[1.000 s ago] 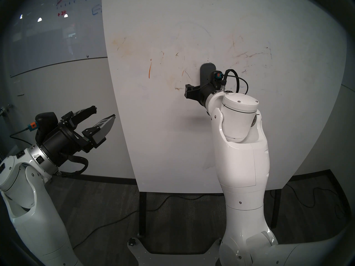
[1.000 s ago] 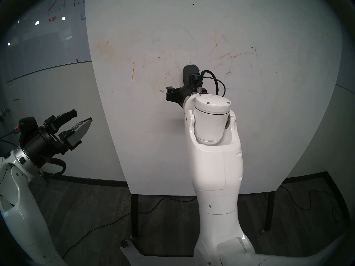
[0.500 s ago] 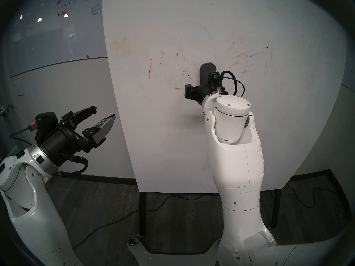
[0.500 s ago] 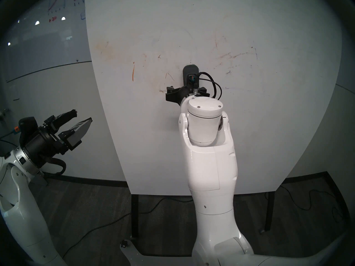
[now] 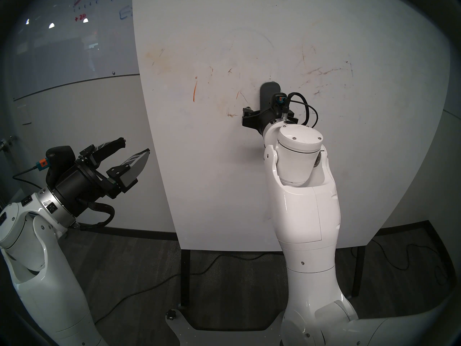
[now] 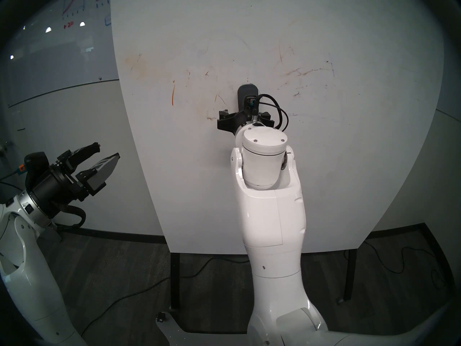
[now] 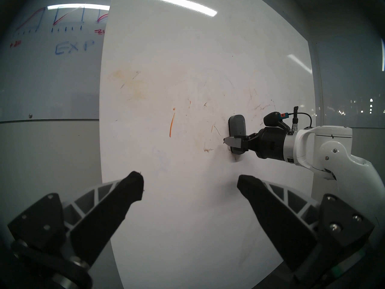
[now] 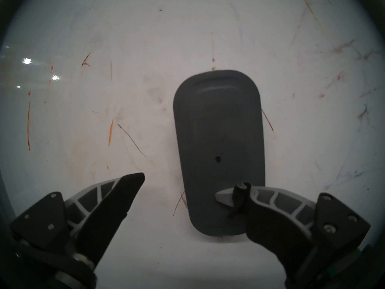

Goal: Erase all marks on the whiteboard with the eraser

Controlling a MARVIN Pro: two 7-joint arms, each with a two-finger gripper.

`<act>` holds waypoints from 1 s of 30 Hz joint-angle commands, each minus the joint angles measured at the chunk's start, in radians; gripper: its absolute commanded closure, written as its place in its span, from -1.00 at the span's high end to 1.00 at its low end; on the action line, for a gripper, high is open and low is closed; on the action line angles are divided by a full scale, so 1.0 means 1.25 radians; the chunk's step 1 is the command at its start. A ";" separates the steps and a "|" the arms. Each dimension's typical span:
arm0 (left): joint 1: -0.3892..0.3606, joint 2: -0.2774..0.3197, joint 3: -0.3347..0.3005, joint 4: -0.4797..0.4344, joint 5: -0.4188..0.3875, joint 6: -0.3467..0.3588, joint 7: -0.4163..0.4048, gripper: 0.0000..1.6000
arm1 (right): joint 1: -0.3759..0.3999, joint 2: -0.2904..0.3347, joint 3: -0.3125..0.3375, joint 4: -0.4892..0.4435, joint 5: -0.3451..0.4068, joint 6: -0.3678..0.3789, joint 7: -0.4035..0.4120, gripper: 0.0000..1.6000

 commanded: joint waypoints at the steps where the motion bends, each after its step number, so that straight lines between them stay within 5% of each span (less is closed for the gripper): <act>1: -0.002 0.001 0.002 -0.013 -0.004 0.000 0.001 1.00 | 0.046 -0.003 0.022 0.004 0.009 -0.025 0.003 1.00; 30: -0.002 0.001 0.002 -0.013 -0.003 0.000 0.001 1.00 | 0.110 0.028 0.087 0.026 0.057 -0.007 0.077 1.00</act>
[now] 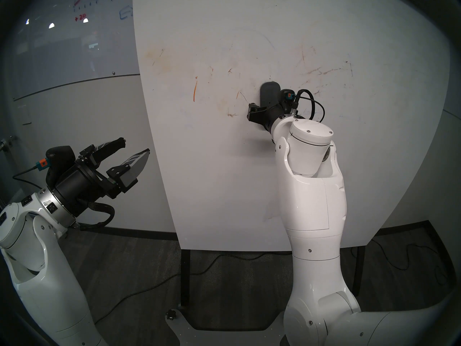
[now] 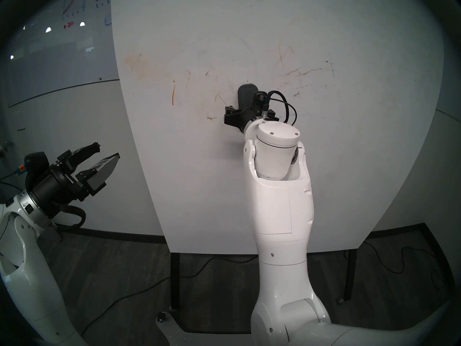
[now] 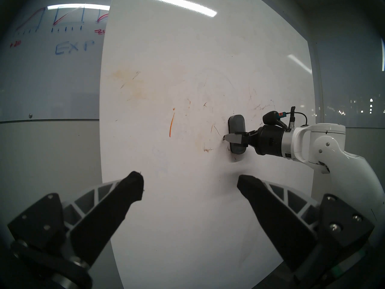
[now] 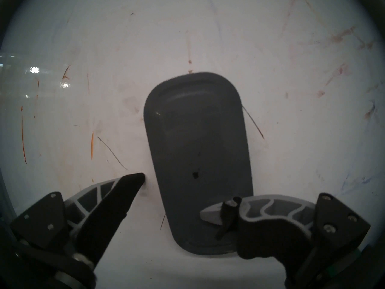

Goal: Erase all marks on the whiteboard with the eraser

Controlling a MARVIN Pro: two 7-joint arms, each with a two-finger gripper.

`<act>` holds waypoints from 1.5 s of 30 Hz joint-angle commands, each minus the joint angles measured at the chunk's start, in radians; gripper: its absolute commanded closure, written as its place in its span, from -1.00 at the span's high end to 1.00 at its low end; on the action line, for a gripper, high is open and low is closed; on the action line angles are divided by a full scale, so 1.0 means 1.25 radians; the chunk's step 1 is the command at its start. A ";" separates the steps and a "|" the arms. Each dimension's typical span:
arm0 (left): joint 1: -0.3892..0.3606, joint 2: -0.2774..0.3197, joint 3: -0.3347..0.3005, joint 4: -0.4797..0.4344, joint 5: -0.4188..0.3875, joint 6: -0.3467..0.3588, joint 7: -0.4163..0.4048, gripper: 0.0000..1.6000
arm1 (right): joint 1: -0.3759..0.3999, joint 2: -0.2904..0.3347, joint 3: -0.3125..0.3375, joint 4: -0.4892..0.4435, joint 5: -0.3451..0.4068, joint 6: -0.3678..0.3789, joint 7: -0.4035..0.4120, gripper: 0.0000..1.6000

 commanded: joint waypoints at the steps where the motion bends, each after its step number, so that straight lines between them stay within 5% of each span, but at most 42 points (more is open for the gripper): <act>1: -0.002 0.001 0.002 -0.013 -0.003 0.000 0.001 1.00 | 0.064 0.011 0.022 -0.007 0.000 -0.013 0.003 1.00; 27: -0.002 0.001 0.002 -0.013 -0.004 0.000 0.001 1.00 | 0.046 0.036 0.042 -0.077 0.015 0.055 0.059 1.00; 28: -0.002 0.001 0.002 -0.013 -0.004 0.000 0.001 1.00 | 0.045 0.035 0.041 -0.078 0.014 0.055 0.059 0.64; 29: -0.002 0.001 0.002 -0.013 -0.004 0.000 0.001 1.00 | 0.044 0.034 0.039 -0.078 0.014 0.056 0.059 -0.11; 30: -0.002 0.001 0.002 -0.013 -0.004 0.000 0.001 1.00 | 0.044 0.033 0.037 -0.079 0.013 0.058 0.059 -0.24; 32: -0.002 0.001 0.002 -0.013 -0.004 0.000 0.001 1.00 | 0.043 0.030 0.033 -0.082 0.012 0.061 0.058 -1.00; 45: -0.002 0.001 0.002 -0.013 -0.003 0.000 0.001 1.00 | 0.035 0.008 -0.013 -0.098 0.009 0.059 0.056 -1.00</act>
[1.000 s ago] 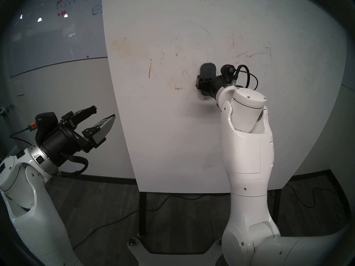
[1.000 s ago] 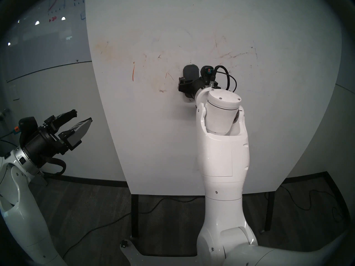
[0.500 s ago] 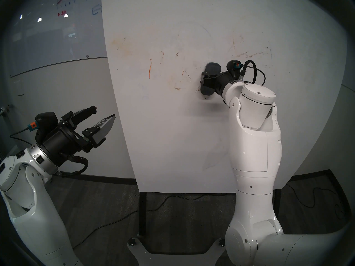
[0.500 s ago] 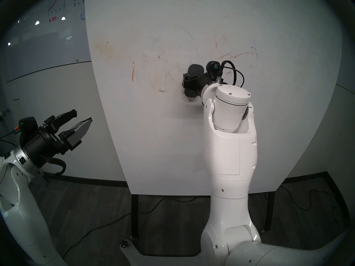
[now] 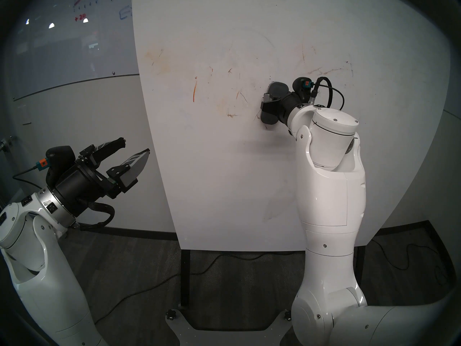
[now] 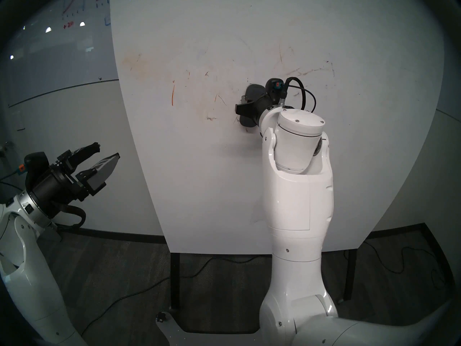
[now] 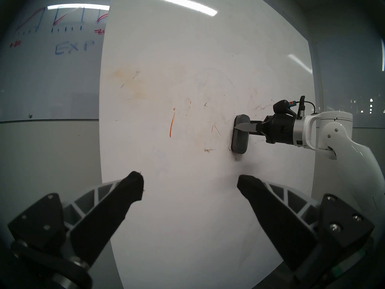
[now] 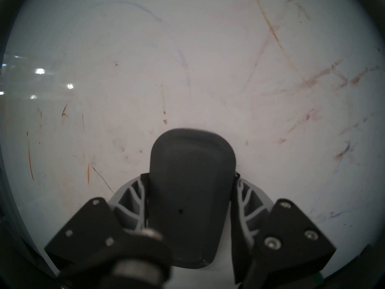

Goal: Erase all marks on the whiteboard with the eraser

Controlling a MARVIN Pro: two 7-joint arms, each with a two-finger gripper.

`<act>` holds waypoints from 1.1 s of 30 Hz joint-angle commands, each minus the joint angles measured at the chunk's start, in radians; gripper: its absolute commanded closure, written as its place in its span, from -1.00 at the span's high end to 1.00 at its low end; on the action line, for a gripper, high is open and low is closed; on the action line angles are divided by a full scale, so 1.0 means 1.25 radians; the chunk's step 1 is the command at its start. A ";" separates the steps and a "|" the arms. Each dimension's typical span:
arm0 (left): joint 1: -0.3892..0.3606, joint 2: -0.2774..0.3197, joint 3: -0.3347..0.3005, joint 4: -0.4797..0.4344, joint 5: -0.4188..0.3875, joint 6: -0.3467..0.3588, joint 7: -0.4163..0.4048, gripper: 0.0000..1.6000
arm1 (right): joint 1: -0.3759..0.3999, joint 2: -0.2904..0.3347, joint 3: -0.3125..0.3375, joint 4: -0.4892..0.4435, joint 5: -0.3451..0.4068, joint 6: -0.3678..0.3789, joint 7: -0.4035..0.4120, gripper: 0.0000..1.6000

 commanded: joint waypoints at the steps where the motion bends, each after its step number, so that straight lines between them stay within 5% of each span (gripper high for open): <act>1: -0.002 0.001 0.002 -0.013 -0.003 0.000 0.001 1.00 | 0.014 -0.027 -0.041 -0.026 0.003 -0.013 0.002 -1.00; 33: -0.002 0.001 0.002 -0.013 -0.003 0.000 0.001 1.00 | 0.067 -0.139 -0.223 0.082 -0.065 -0.044 -0.099 -1.00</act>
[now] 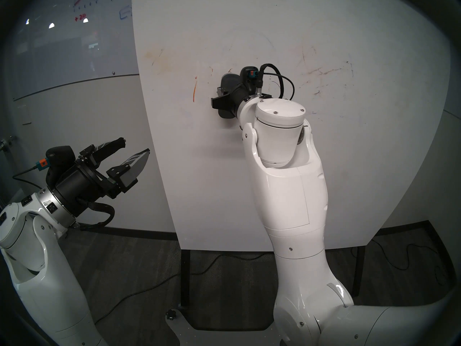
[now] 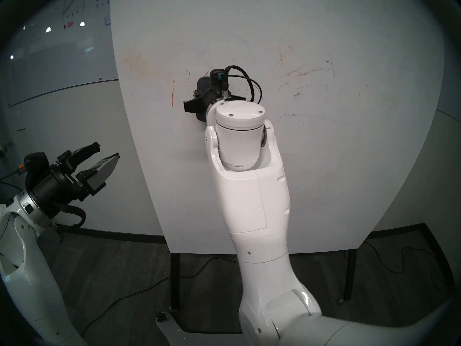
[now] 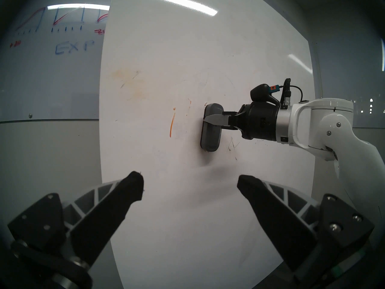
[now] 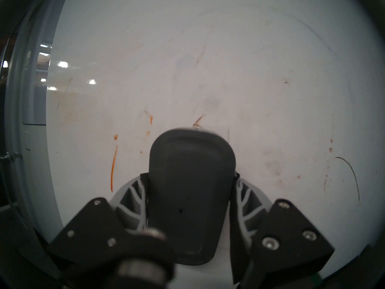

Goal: Erase all marks on the whiteboard with the eraser

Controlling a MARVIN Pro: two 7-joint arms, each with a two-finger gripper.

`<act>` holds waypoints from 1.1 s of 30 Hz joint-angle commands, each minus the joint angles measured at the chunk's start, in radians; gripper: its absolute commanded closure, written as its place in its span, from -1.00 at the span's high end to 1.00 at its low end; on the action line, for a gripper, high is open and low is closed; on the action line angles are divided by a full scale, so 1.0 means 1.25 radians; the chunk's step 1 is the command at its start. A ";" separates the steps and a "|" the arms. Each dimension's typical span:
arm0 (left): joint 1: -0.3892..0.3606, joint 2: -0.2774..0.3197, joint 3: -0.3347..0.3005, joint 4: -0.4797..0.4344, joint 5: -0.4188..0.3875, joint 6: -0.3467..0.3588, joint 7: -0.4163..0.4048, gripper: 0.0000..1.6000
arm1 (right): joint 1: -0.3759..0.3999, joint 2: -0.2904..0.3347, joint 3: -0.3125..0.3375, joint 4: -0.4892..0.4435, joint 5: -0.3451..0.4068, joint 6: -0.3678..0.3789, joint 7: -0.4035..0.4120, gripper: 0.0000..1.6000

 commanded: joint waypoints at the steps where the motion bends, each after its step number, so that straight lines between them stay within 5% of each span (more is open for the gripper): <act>1: -0.002 0.001 0.002 -0.013 -0.003 0.000 0.001 1.00 | 0.037 -0.047 -0.032 0.003 -0.006 -0.014 -0.020 -1.00; 33: -0.002 0.002 0.002 -0.013 -0.003 0.000 0.001 1.00 | 0.099 -0.109 -0.122 0.134 -0.074 -0.049 -0.101 -1.00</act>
